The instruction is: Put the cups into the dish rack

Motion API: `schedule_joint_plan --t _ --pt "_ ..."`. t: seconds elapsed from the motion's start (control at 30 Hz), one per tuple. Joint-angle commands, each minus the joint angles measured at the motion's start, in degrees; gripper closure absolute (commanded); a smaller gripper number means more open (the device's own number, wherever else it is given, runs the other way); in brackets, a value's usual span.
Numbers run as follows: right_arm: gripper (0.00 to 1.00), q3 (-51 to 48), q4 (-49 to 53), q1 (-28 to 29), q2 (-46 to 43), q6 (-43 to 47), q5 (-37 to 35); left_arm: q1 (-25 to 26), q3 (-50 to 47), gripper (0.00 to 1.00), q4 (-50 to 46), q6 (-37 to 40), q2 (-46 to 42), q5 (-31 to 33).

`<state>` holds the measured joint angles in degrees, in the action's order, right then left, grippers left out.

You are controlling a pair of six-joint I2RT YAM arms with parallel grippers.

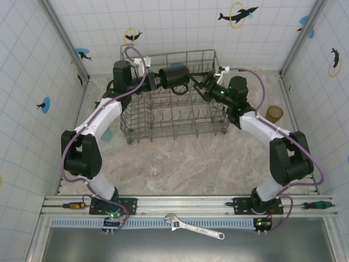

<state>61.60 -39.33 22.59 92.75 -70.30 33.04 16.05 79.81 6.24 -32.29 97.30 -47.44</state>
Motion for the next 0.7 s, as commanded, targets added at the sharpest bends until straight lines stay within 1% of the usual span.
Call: schedule_joint_plan --t 0.0,0.33,0.53,0.67 --pt "0.00 2.46 -6.79 0.26 1.89 -2.84 0.98 -0.32 3.33 1.00 6.50 -2.16 -0.28 -3.31" --pt "0.00 5.25 -15.68 1.41 6.90 -8.85 1.50 -0.36 2.22 1.00 7.30 -4.26 0.62 -5.59" --pt "0.00 7.68 -16.08 2.65 8.47 -9.77 2.19 -0.28 1.22 1.00 8.15 -4.95 0.87 -6.04" --pt "0.02 8.40 -16.21 3.23 9.37 -11.34 2.19 -0.32 1.14 1.00 8.81 -5.58 1.05 -6.07"
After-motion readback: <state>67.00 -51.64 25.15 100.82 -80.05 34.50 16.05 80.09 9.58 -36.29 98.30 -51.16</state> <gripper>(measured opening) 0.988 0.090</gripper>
